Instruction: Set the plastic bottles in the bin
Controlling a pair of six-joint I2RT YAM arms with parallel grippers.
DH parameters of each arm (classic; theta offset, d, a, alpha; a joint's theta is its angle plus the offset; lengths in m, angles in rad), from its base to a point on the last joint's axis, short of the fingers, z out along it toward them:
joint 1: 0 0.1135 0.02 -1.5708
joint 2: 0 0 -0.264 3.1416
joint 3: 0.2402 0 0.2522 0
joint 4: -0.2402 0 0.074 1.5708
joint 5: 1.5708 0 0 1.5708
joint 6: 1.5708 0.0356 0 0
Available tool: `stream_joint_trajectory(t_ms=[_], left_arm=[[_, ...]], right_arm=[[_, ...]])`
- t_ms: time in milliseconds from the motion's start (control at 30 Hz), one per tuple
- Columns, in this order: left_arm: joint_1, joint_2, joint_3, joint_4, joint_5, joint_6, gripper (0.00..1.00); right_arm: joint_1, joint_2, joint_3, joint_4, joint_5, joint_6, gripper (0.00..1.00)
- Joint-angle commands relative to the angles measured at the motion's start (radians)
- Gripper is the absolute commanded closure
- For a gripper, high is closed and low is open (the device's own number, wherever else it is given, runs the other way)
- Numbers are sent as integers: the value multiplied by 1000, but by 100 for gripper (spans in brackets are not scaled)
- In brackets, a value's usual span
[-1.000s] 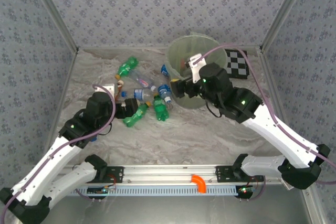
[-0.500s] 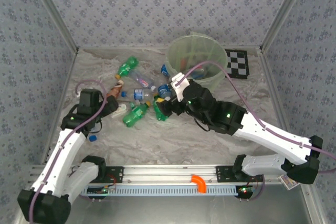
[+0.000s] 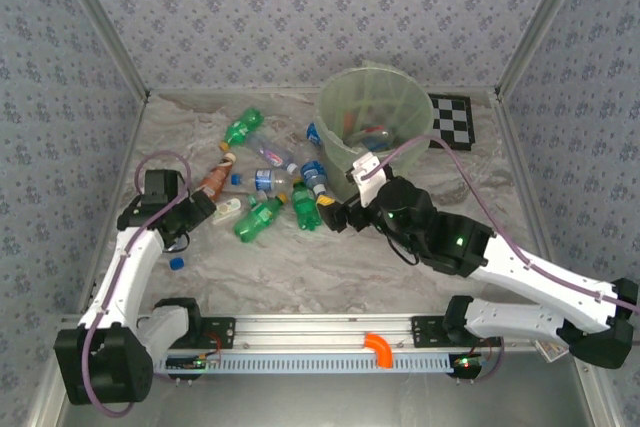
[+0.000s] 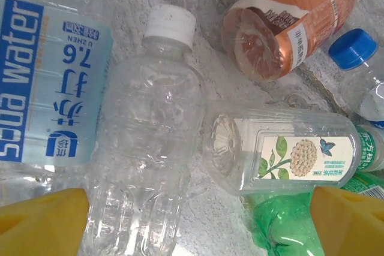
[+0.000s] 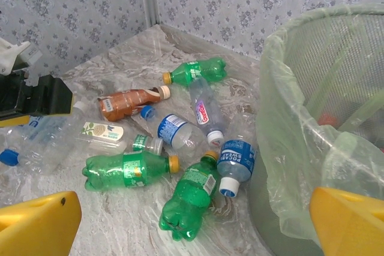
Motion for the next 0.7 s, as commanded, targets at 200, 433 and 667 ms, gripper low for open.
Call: stream_joint_trajectory(t_ms=[200,433,667], left_arm=[[10,54,-10,2,3,-36,15],[10,48,-29,-4,-38,-29,24],[15,78,-51,14,-57,-27,29]], right_arm=[[-9,-46,-29,29,20,16,0],[-10,-43,-28,37,9,16,0],[-10,-39,-19,38,3,18,0]])
